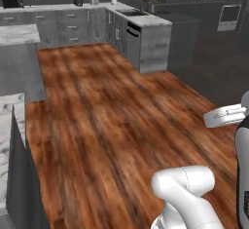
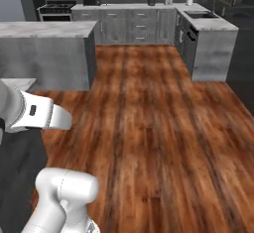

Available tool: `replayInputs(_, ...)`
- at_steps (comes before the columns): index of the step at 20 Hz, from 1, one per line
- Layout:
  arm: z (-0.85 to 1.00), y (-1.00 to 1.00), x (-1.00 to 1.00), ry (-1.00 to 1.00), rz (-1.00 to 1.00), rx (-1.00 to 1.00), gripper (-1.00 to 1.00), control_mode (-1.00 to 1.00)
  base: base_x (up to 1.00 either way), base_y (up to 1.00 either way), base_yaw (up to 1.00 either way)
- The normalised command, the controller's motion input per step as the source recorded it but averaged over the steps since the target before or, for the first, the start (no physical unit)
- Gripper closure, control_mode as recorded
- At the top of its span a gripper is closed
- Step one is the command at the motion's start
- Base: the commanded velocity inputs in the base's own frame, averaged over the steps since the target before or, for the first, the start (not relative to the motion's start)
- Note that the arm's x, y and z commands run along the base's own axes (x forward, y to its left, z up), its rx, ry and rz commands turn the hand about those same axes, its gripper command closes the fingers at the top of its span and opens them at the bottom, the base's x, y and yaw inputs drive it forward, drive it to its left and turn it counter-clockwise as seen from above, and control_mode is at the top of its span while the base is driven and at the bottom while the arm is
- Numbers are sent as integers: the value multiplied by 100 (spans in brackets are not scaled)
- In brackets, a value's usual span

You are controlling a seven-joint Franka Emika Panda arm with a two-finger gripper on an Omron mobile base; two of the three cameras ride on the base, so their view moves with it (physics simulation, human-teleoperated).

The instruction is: Place the cold items (squash and broccoli) from the fridge in one tupperware on the dining counter. Place the warm items (kebab skewer and hot dog) in the stove area in another tupperware.

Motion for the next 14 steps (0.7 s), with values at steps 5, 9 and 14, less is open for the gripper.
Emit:
replayInputs(5, 0, 0, 0, 0, 0, 0, -100, 100, 100, -39, 23)
replayInputs(9, 0, 0, 0, 0, 0, 0, -100, 100, 100, -36, 24)
replayInputs(14, 0, 0, 0, 0, 0, 0, -100, 100, 100, -39, 22)
